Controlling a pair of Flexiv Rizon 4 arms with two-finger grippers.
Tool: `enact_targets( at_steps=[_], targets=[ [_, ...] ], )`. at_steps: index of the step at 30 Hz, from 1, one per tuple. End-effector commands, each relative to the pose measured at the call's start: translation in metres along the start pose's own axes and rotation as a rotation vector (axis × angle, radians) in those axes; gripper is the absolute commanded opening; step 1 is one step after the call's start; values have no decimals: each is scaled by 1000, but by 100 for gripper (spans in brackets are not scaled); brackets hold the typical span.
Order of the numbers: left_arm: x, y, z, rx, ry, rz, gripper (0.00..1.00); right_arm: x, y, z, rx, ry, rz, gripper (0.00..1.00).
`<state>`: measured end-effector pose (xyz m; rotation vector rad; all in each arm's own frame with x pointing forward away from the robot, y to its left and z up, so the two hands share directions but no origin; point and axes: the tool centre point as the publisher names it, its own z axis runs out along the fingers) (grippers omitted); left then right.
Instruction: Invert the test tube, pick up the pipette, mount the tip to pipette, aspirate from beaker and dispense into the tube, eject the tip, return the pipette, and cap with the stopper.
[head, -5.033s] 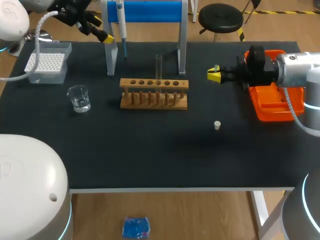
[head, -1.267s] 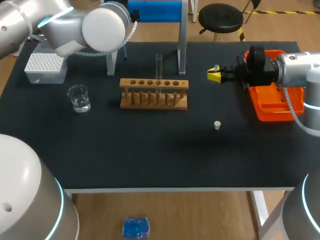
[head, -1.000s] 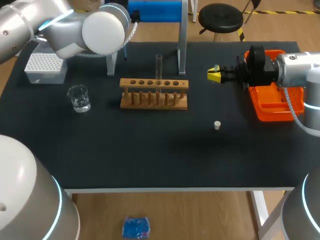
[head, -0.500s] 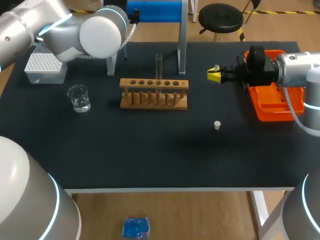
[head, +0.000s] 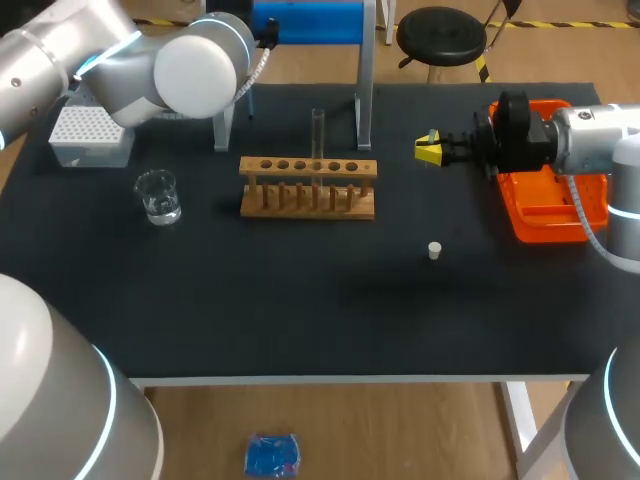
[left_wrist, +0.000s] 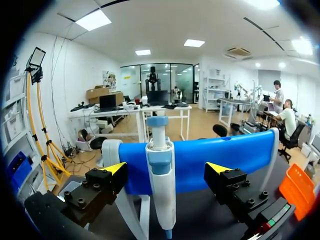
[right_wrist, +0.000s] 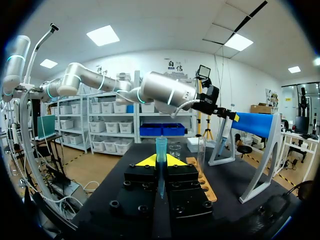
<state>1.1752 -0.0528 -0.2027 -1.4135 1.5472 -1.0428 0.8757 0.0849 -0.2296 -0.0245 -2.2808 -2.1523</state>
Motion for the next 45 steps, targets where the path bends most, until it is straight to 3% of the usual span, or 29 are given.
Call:
enact_targets(
  at_steps=[1, 8, 10, 11, 16, 17, 34, 45],
  targets=[
    [0, -1, 4, -4, 6, 0, 100, 0, 0, 0, 2, -1, -1, 0],
    [0, 0, 5, -4, 6, -2, 98, 0, 0, 0, 2, -1, -1, 0],
    [-1, 0, 6, -4, 6, -3, 77, 0, 0, 0, 2, -1, -1, 0],
    [-1, 0, 6, -4, 5, -3, 55, 0, 0, 0, 2, -1, -1, 0],
    [-1, 1, 6, -6, 1, -3, 17, 0, 0, 0, 2, -1, -1, 0],
    [-1, 1, 6, -7, -1, -2, 0, 0, 0, 0, 2, -1, -1, 0],
    [-2, 2, 6, -11, -9, -3, 0, 0, 0, 0, 2, -1, -1, 0],
    [-4, -10, 1, 1, -20, 9, 0, 0, 0, 0, 2, -1, -1, 0]
  ],
)
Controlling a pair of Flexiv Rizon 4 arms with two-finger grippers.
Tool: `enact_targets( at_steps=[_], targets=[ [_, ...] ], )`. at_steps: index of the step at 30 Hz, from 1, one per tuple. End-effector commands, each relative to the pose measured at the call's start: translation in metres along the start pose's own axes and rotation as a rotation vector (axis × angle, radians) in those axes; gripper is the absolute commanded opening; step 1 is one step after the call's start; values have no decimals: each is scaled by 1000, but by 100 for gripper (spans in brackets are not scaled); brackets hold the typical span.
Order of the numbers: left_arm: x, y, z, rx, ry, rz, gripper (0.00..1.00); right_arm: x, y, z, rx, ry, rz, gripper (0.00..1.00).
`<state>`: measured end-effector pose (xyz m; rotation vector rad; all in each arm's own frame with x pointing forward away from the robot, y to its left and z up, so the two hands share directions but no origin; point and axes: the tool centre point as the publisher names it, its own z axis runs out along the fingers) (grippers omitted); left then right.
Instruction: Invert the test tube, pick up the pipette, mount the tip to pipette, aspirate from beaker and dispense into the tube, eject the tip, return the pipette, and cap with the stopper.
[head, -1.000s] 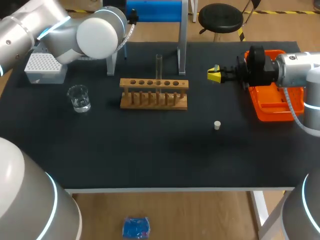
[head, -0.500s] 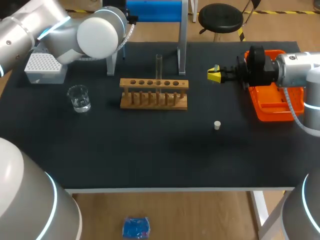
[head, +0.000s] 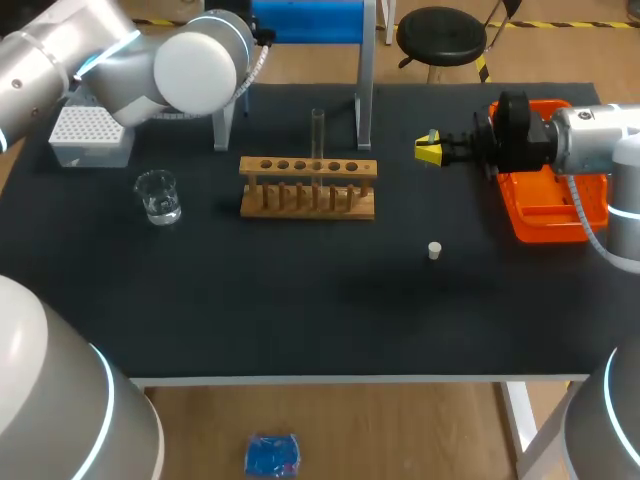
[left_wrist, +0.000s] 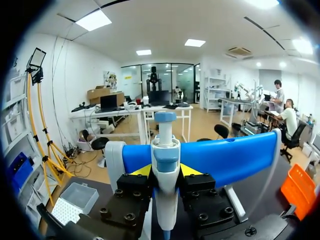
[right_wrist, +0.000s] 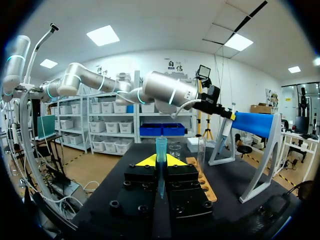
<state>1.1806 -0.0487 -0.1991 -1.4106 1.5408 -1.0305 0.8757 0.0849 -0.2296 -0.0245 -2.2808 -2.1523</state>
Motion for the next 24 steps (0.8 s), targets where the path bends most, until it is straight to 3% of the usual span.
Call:
enact_targets(
  at_steps=[1, 14, 24],
  targets=[
    [0, -6, -3, 0, -9, 5, 0, 0, 0, 0, 2, -1, -1, 0],
    [0, -30, -10, 36, -27, 33, 0, 0, 0, 0, 2, -1, -1, 0],
    [-1, -35, -23, 24, -17, 56, 0, 0, 0, 0, 2, -1, -1, 0]
  ],
)
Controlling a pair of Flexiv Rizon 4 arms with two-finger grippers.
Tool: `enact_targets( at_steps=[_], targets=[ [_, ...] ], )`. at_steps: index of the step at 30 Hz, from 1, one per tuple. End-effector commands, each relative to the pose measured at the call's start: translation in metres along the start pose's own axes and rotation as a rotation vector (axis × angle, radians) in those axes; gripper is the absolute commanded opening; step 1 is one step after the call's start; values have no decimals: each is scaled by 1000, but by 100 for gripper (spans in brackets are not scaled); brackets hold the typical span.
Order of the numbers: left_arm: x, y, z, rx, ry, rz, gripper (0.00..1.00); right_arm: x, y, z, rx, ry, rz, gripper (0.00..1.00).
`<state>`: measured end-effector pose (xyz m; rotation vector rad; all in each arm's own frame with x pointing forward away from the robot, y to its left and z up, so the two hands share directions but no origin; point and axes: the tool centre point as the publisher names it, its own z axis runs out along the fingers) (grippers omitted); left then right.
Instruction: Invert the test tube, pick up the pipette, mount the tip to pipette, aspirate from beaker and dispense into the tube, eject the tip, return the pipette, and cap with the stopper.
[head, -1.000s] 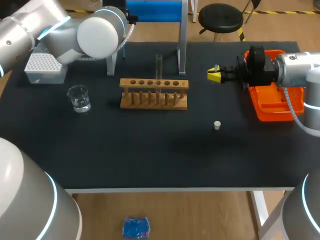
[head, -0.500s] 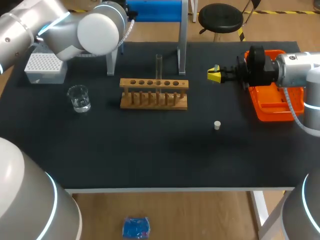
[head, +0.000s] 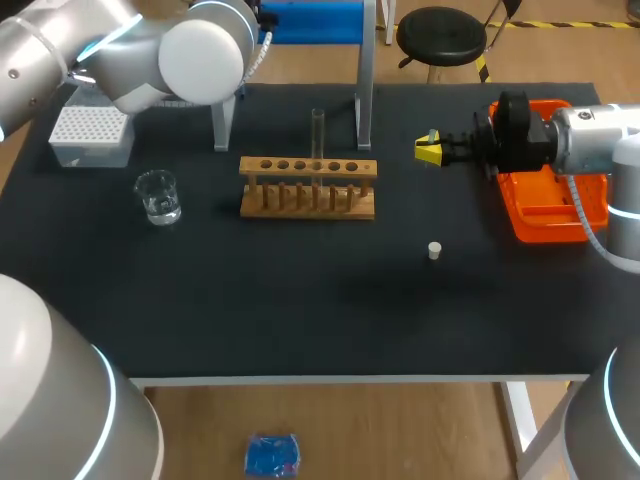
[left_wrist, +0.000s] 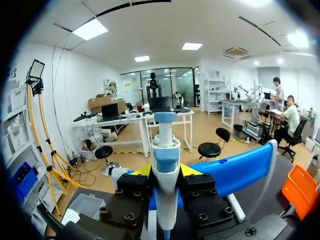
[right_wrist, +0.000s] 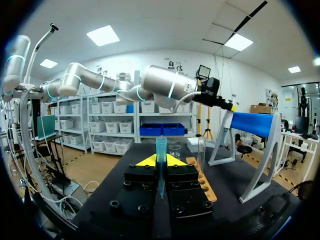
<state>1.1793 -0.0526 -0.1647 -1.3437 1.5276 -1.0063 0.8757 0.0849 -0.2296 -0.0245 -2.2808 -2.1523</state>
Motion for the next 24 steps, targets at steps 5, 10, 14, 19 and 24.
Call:
enact_targets(
  at_steps=[5, 10, 14, 19, 24],
  targets=[
    [-7, -7, -22, -35, 43, 14, 0, 0, 0, 0, 2, -1, -1, 0],
    [-8, -11, -38, -51, 134, 21, 0, 0, 0, 0, 2, -1, -1, 0],
    [-9, -12, -51, -54, 210, 24, 0, 0, 0, 0, 2, -1, -1, 0],
    [-13, -11, -72, -66, 323, 50, 0, 0, 0, 0, 2, -1, -1, 0],
    [-16, -12, -99, -31, 420, 83, 0, 0, 0, 0, 2, -1, -1, 0]
  ],
)
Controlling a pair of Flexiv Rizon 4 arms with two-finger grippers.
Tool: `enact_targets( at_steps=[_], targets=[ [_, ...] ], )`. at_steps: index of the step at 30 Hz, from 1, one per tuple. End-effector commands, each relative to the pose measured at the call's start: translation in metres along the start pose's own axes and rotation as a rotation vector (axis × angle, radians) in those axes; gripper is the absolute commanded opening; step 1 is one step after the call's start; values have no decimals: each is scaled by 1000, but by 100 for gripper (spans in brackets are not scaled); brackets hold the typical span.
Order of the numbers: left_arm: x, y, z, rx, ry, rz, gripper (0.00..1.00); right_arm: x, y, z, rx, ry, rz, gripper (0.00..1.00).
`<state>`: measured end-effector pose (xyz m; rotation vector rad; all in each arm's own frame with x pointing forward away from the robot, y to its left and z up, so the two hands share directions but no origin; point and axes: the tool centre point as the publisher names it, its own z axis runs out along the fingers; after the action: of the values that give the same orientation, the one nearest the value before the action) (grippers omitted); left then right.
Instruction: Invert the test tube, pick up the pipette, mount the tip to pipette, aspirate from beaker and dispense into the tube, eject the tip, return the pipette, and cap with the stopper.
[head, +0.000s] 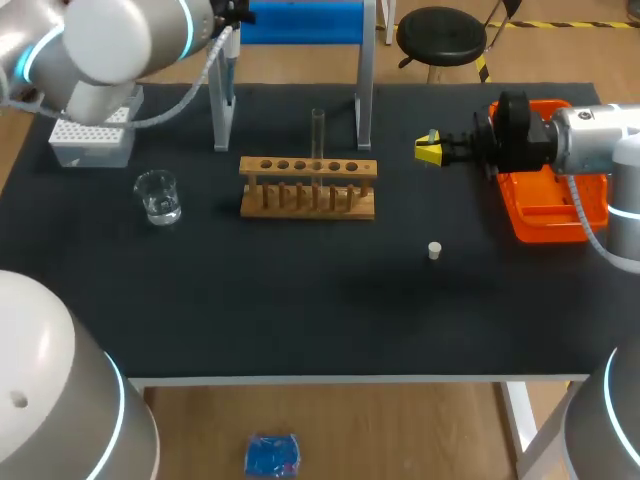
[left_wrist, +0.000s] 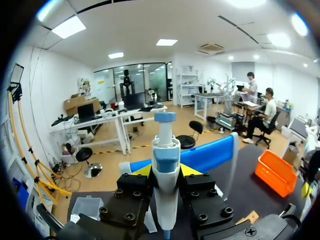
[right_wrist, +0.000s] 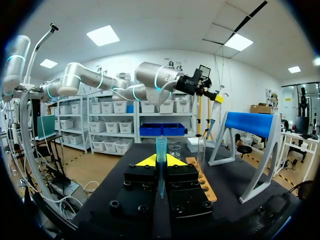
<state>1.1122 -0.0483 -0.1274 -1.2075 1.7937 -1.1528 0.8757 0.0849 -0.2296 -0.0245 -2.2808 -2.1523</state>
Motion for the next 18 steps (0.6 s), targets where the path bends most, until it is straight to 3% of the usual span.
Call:
enact_targets(
  at_steps=[1, 13, 18],
  targets=[
    [-5, 3, -31, 25, 169, 25, 0, 0, 0, 0, 2, -1, -1, 0],
    [16, -6, -90, 57, 339, 75, 0, 0, 0, 0, 2, -1, -1, 0],
    [31, -15, -118, 36, 443, 157, 0, 0, 0, 0, 2, -1, -1, 0]
  ],
)
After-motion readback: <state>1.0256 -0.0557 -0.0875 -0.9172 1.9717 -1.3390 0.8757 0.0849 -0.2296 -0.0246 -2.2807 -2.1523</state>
